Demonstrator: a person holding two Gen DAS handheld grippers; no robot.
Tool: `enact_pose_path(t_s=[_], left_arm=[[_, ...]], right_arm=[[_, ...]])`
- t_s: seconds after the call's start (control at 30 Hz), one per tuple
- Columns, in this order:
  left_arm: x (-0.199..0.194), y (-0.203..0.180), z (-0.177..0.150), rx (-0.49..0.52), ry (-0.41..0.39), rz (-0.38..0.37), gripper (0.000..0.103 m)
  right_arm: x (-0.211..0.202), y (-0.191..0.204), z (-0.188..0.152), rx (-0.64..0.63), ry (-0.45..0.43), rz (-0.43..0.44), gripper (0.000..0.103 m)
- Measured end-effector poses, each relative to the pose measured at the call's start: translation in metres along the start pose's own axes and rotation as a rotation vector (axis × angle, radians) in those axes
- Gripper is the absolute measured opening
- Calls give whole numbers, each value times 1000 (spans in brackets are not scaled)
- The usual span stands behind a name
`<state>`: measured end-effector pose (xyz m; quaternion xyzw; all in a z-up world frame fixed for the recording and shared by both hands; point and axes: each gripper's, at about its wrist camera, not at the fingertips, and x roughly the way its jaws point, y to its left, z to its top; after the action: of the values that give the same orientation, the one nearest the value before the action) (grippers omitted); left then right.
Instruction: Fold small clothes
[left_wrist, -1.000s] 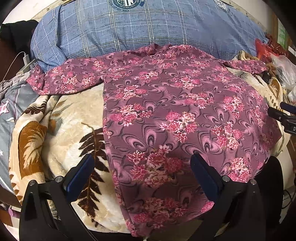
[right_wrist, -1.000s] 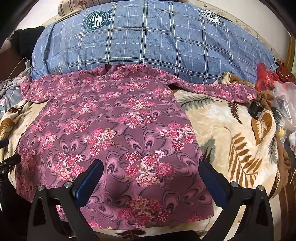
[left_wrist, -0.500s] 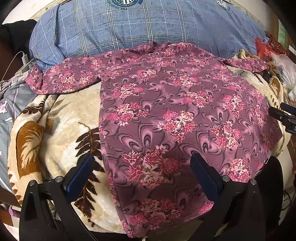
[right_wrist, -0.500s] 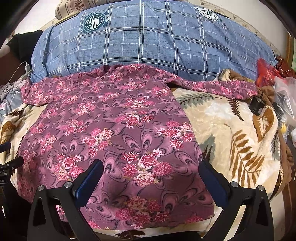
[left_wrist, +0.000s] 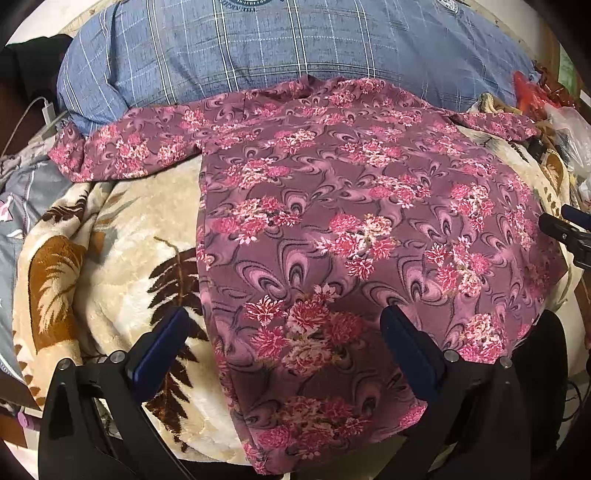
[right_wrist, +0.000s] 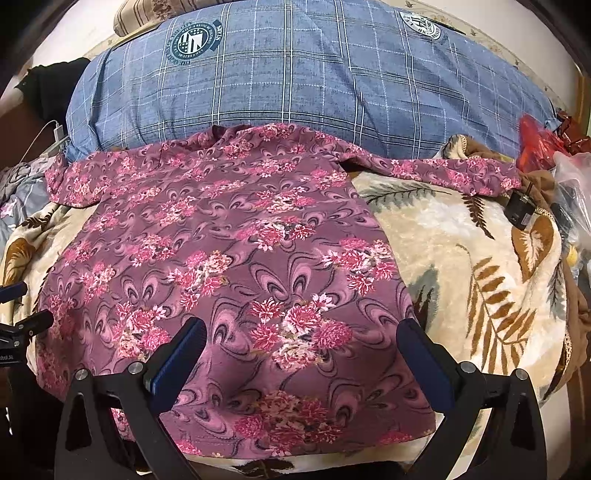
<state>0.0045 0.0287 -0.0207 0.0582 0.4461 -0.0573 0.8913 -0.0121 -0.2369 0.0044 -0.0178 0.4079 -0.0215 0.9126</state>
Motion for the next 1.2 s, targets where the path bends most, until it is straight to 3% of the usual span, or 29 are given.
enact_pose_path(t_s=[0.27, 0.43, 0.53, 0.57, 0.6, 0.63, 0.67, 0.7, 0.73, 0.77, 0.8, 0.83, 0.9, 1.03, 1.2], left_arm=[[2, 79, 2, -237, 63, -3, 103], [8, 64, -14, -194, 118, -77, 103], [17, 35, -23, -123, 171, -164, 102], [20, 25, -24, -104, 192, -195, 93], [23, 19, -25, -97, 210, -216, 76], [26, 13, -25, -89, 228, -217, 72], [24, 10, -24, -78, 210, -185, 59], [22, 9, -23, -67, 199, -179, 30], [21, 10, -20, -63, 200, -172, 16], [20, 16, -17, -80, 206, -185, 4], [20, 22, -14, -108, 214, -209, 4], [17, 33, -11, -160, 222, -252, 4], [7, 43, -9, -201, 217, -280, 4], [-17, 54, -12, -203, 172, -288, 4], [0, 56, -25, -203, 229, -247, 4]], right_arm=[[4, -45, -7, 60, 48, -75, 102], [14, -68, -23, 70, 100, -130, 102], [27, -76, -33, 106, 155, -92, 102], [30, -77, -37, 112, 167, -70, 100], [33, -77, -40, 115, 177, -37, 94], [34, -76, -43, 113, 181, -14, 91], [33, -75, -45, 106, 171, -2, 83], [29, -73, -45, 92, 149, 9, 70], [27, -72, -45, 82, 140, 5, 60], [23, -73, -44, 73, 128, -20, 31], [18, -77, -42, 81, 117, 23, 6], [13, -81, -40, 108, 110, 63, 4], [-9, -89, -35, 146, 65, 153, 4], [-52, -92, -31, 166, 2, 243, 4], [-51, -87, -50, 185, 77, 258, 4]])
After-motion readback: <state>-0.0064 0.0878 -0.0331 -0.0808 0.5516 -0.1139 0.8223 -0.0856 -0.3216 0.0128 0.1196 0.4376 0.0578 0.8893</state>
